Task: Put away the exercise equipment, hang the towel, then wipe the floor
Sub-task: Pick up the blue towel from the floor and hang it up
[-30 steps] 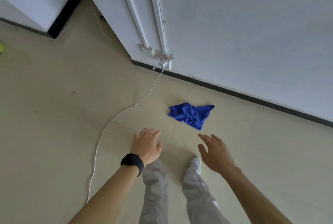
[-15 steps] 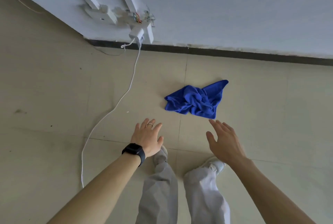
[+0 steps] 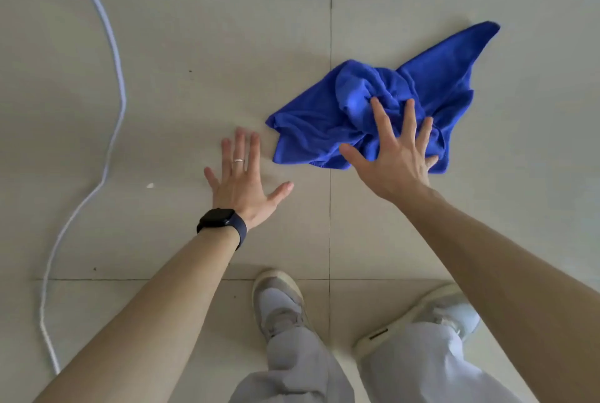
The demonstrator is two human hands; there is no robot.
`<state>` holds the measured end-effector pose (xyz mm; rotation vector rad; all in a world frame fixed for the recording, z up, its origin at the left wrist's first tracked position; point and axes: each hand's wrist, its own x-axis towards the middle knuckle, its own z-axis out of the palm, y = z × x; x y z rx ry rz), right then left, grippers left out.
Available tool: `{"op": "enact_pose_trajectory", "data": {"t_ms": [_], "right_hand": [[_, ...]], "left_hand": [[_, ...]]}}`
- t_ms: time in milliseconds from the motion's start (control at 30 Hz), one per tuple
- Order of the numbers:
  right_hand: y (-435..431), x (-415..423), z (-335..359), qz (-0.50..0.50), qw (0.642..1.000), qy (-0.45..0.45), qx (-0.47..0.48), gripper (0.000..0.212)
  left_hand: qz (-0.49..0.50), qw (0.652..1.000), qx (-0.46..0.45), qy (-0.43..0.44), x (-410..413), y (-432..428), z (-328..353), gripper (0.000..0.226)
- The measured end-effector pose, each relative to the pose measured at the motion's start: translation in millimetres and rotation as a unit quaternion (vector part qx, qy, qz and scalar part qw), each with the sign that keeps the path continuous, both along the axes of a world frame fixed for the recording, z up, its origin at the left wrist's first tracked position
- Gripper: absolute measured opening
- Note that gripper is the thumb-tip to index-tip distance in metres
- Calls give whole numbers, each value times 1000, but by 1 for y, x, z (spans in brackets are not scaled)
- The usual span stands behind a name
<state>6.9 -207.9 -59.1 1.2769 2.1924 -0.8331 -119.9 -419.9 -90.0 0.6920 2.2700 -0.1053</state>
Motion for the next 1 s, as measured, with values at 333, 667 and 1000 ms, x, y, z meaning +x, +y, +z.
{"op": "enact_pose_trajectory", "data": {"t_ms": [333, 667, 1000], "right_hand": [[-10, 24, 8, 37, 998, -49, 7, 52], [-23, 122, 294, -128, 979, -49, -149, 34], [36, 170, 684, -186, 975, 104, -69, 21]], "left_hand": [[-33, 996, -78, -40, -8, 7, 16, 95], [-96, 982, -107, -121, 37, 59, 302, 50], [-74, 976, 149, -141, 100, 101, 668, 52]]}}
